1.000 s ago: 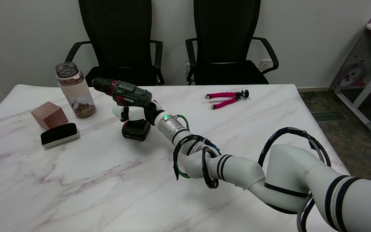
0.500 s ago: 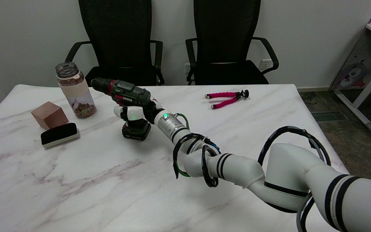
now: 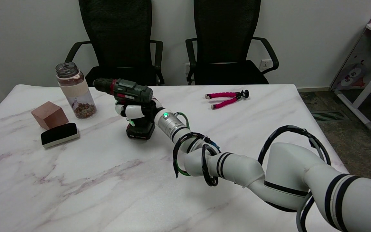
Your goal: Pick up the power screwdriver.
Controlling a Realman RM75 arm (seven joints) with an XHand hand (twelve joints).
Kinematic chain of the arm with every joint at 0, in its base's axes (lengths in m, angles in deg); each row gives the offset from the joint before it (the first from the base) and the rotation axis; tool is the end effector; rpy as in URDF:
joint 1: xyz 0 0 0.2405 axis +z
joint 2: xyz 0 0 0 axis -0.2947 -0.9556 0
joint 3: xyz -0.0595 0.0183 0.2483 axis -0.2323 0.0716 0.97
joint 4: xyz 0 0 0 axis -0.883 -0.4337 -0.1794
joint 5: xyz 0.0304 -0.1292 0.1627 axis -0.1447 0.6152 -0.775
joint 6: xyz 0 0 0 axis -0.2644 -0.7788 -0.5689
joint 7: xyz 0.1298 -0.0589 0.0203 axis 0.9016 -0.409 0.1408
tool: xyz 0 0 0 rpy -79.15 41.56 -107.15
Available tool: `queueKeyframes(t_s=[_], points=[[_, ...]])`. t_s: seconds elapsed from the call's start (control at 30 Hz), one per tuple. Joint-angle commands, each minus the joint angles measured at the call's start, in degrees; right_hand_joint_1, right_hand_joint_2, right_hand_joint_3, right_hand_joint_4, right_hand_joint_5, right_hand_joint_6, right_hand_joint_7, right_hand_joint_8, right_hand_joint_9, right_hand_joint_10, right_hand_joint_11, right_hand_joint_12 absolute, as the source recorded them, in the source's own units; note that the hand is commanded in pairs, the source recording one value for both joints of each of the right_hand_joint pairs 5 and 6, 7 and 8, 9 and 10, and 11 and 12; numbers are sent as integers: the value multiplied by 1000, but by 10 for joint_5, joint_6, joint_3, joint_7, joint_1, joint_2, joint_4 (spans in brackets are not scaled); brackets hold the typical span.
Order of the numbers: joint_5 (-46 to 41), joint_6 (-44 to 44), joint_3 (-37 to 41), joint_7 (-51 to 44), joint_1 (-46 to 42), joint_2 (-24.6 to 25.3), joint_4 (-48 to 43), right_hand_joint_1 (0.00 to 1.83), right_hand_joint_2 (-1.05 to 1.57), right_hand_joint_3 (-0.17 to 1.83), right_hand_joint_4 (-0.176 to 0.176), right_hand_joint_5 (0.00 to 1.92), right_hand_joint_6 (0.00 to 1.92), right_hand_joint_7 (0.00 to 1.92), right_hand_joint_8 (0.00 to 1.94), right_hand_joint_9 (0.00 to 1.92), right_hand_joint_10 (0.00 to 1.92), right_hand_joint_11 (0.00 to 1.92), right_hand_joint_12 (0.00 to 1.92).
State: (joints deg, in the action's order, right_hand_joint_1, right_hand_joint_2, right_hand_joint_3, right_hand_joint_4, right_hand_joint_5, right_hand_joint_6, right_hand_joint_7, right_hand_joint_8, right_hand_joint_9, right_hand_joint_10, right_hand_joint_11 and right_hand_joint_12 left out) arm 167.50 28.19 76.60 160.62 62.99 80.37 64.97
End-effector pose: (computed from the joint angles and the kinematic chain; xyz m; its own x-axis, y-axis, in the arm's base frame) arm -0.2958 -0.4831 0.1113 0.0063 -0.2730 0.9620 -0.9997 0.0223 0.0129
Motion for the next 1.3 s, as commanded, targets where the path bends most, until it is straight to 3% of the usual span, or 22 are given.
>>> queueKeyframes(t_s=[0.03, 0.27, 0.6, 0.67, 0.7, 0.73, 0.9, 0.97, 1.03, 1.3], points=[[-2, 0, 5, -2, 1, 0, 0, 1126, 1023, 940, -2, 1533, 1533, 1533, 1533, 1634, 1634, 1596, 1596], [-2, -7, 8, -2, 2, -5, 14, 1096, 1133, 922, 9, 1655, 1655, 1655, 1655, 1675, 1675, 1616, 1616], [-2, -9, 8, -2, -2, -59, 115, 1039, 1147, 997, 27, 1724, 1724, 1724, 1724, 1730, 1730, 1694, 1694], [-2, -12, 8, -2, -2, -63, 120, 1009, 1077, 1047, 29, 1739, 1739, 1739, 1739, 1742, 1742, 1729, 1729], [-2, -15, 8, -2, -1, -64, 120, 986, 1004, 1097, 151, 1761, 1761, 1761, 1761, 1752, 1752, 1754, 1754], [-2, -18, 8, -2, -1, -65, 120, 973, 839, 1125, 176, 1773, 1773, 1773, 1773, 1759, 1759, 1780, 1780], [-2, -22, 8, -2, 2, -69, 121, 914, 356, 1002, 176, 1816, 1816, 1816, 1816, 1779, 1779, 1854, 1854], [-2, -25, 8, -2, 3, -71, 121, 881, -2, 704, 176, 1816, 1816, 1816, 1816, 1784, 1784, 1880, 1880], [-2, -29, 8, -2, 4, -73, 122, 845, -154, 505, 176, 1817, 1817, 1817, 1817, 1792, 1792, 1884, 1884], [-2, -43, 10, -2, 21, -91, 125, 827, -169, 388, 176, 1818, 1818, 1818, 1818, 1805, 1805, 1903, 1903]])
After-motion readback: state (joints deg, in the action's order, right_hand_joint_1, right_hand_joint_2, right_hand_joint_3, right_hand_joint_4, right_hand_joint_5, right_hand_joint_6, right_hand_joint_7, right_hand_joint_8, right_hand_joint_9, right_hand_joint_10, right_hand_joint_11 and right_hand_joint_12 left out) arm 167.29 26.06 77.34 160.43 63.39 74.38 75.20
